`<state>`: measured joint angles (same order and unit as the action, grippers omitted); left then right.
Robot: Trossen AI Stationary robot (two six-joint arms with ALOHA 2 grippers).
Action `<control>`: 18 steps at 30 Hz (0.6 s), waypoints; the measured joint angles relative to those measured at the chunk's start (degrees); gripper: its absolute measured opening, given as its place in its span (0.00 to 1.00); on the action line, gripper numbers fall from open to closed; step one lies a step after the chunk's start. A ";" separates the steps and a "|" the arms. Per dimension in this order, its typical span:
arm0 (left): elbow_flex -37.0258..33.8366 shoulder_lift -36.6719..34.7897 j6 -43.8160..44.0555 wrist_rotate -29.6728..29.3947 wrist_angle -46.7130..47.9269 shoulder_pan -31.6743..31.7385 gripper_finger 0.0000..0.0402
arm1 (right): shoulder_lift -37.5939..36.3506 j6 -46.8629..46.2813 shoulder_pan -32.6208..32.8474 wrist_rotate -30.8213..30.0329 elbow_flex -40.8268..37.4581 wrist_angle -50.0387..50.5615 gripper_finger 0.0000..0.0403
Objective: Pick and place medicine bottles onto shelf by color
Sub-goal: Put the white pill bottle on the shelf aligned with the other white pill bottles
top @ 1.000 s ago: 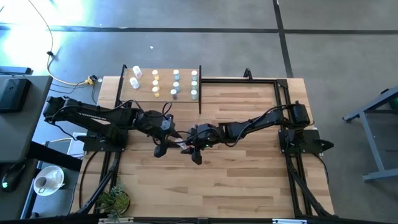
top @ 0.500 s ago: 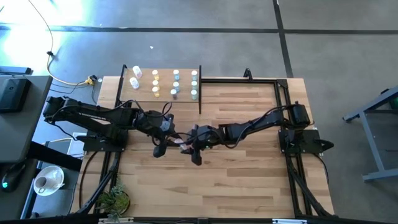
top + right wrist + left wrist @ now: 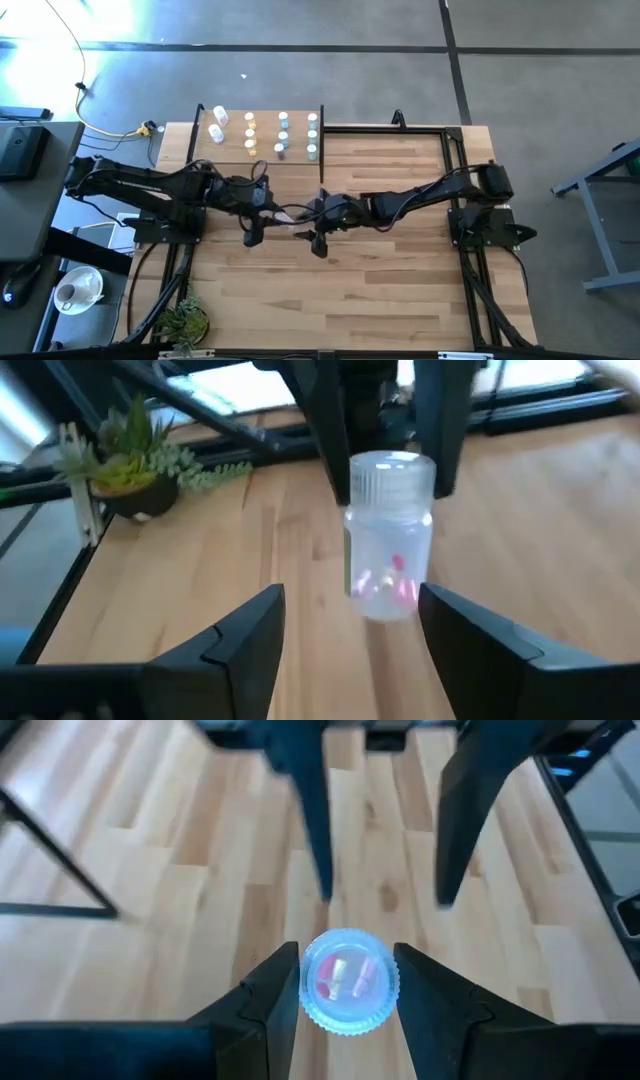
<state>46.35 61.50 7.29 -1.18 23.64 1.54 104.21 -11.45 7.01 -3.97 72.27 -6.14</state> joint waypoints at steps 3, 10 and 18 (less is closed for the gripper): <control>0.00 -3.12 0.02 -2.53 2.57 0.43 0.32 | -2.78 1.18 0.02 -3.09 0.00 2.78 0.55; 0.02 -11.96 5.25 -10.62 13.24 4.17 0.32 | -7.00 3.46 -0.02 -7.05 0.00 7.42 0.55; 0.02 -19.51 11.87 -20.50 23.50 10.26 0.32 | -7.28 4.39 -0.26 -7.15 0.00 9.23 0.55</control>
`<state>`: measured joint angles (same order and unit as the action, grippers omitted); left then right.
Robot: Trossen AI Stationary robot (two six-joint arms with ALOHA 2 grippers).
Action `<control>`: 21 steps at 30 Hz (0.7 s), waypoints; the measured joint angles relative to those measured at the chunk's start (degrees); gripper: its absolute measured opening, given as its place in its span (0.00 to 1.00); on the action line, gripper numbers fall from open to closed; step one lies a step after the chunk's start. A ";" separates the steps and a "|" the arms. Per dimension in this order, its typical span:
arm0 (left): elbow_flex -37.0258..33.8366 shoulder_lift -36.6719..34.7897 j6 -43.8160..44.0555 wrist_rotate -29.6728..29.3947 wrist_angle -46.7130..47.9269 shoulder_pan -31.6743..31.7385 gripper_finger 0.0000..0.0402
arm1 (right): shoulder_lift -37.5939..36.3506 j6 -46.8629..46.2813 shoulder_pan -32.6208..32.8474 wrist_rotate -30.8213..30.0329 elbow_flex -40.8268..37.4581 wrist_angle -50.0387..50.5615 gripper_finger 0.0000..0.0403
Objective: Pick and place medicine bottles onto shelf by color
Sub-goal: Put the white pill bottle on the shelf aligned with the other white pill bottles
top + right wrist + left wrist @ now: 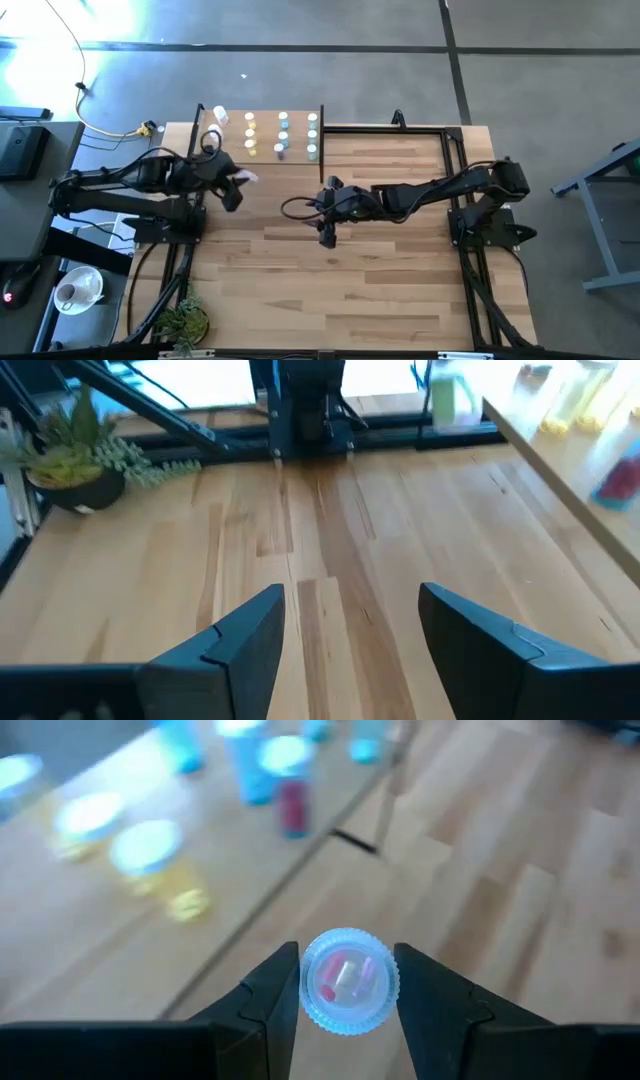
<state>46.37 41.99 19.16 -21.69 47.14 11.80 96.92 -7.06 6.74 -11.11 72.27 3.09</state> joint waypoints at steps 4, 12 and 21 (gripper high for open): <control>0.00 -0.97 2.29 -3.12 2.45 3.71 0.32 | 0.00 -0.38 0.00 -0.42 0.00 0.75 0.55; 0.01 -0.89 4.69 -6.48 5.62 12.00 0.32 | 0.00 -0.38 0.00 -0.41 0.00 1.22 0.55; 6.41 1.94 4.69 -6.71 11.89 20.15 0.32 | 0.00 -0.38 0.00 -0.39 0.00 1.48 0.55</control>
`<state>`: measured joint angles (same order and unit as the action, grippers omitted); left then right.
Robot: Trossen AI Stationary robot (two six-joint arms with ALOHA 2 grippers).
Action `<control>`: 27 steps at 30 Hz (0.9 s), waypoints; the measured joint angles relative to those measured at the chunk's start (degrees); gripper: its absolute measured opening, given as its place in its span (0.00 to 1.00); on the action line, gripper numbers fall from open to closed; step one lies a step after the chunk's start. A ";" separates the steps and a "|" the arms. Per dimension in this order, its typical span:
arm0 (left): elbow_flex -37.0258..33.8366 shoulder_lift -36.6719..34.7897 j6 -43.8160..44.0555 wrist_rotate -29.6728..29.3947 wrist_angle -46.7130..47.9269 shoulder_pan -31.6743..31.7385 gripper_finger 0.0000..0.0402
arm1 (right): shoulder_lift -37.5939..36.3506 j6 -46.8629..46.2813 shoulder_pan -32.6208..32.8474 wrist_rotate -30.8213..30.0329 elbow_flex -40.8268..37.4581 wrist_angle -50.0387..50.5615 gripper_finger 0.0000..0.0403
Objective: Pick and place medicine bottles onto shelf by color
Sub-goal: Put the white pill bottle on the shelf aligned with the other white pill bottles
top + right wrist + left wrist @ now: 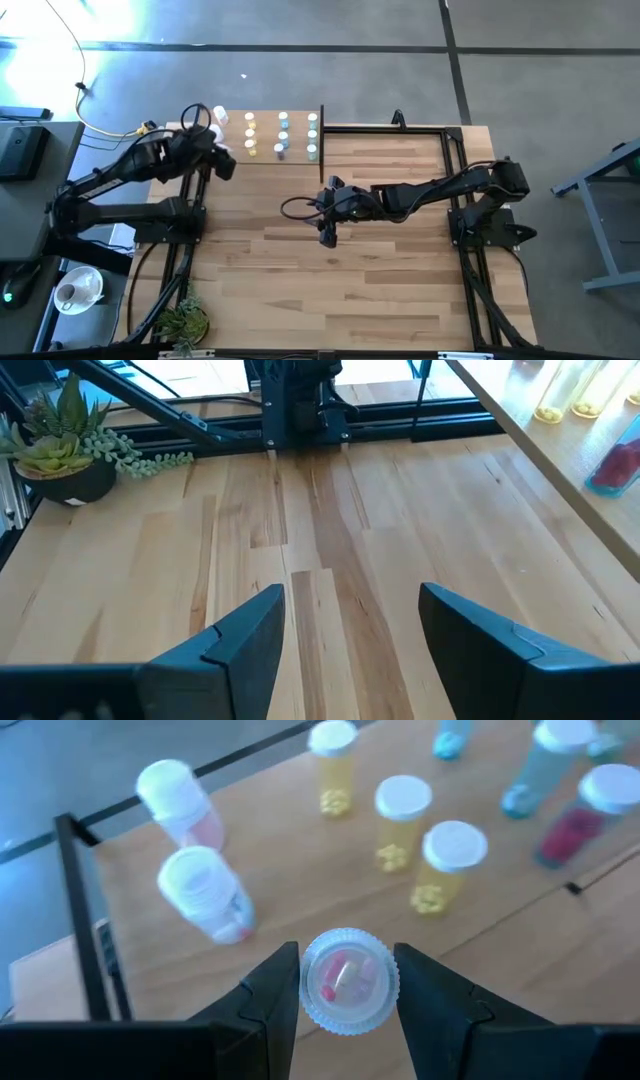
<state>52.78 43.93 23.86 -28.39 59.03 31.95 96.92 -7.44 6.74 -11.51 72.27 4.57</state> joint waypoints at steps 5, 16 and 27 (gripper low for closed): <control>1.63 2.71 -0.24 0.56 2.90 3.64 0.32 | 0.00 -0.01 0.00 0.02 0.00 -0.01 0.55; 2.29 8.77 -2.97 5.28 4.40 11.42 0.32 | 0.00 -0.01 0.00 0.04 0.00 0.01 0.55; 2.40 10.48 -3.69 5.71 4.10 15.77 0.33 | 0.02 -0.01 0.02 0.07 0.00 0.56 0.55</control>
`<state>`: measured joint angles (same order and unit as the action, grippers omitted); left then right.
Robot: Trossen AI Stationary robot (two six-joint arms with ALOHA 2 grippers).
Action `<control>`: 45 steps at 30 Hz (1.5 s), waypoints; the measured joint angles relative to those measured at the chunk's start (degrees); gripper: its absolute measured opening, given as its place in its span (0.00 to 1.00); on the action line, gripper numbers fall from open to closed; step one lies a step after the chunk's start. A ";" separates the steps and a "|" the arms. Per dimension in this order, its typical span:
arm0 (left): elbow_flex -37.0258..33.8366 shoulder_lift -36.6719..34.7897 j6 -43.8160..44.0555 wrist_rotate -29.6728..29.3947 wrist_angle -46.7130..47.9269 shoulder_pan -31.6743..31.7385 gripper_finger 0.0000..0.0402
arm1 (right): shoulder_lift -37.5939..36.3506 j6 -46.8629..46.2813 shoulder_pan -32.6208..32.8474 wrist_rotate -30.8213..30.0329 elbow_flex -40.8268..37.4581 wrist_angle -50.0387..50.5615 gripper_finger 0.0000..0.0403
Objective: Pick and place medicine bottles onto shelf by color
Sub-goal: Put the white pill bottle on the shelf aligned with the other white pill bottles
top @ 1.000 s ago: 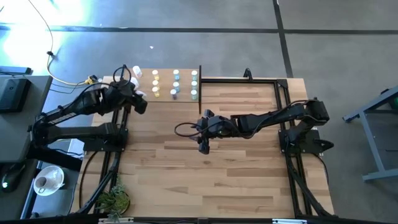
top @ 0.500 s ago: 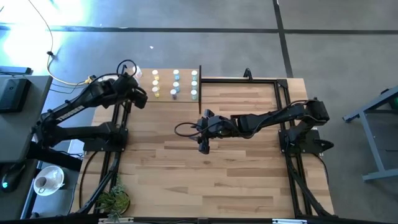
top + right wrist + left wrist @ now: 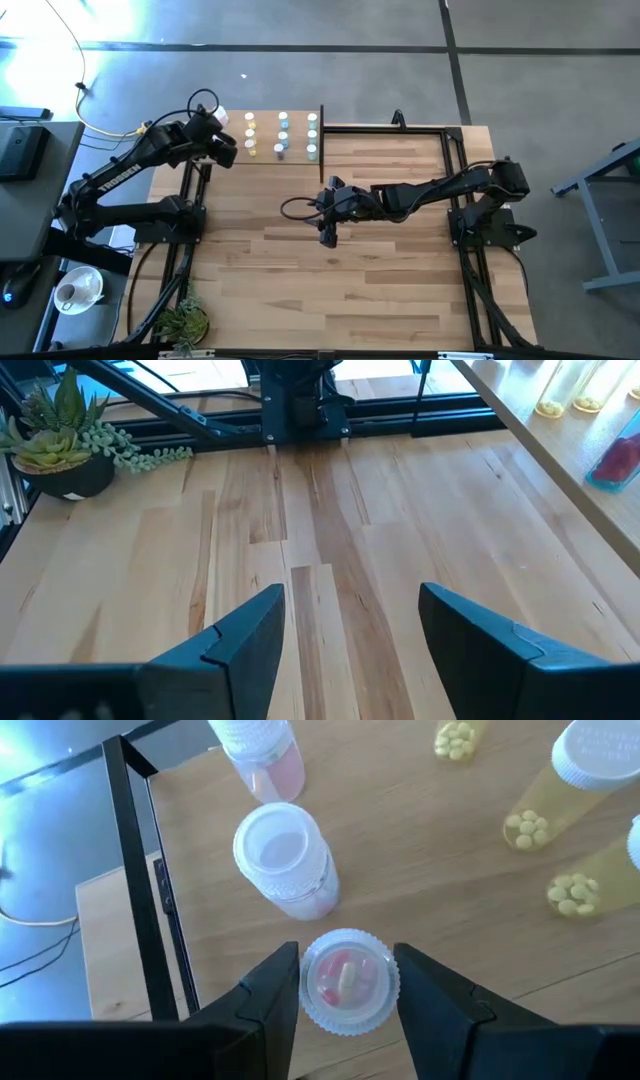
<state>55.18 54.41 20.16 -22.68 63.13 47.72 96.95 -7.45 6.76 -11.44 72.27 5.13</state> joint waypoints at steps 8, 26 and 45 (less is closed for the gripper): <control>-0.35 0.34 -1.46 1.84 1.08 0.33 0.42 | 0.00 0.00 0.00 0.01 0.00 0.00 0.55; -0.31 0.17 -1.33 -0.92 0.28 0.31 0.46 | 0.00 -0.19 0.00 0.04 0.00 0.26 0.55; -0.24 0.11 -2.36 -2.70 0.00 0.31 0.46 | 0.00 -0.19 0.02 0.04 0.00 0.24 0.55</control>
<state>54.94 54.52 17.80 -25.38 63.13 48.03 96.95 -7.64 6.79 -11.40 72.27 5.37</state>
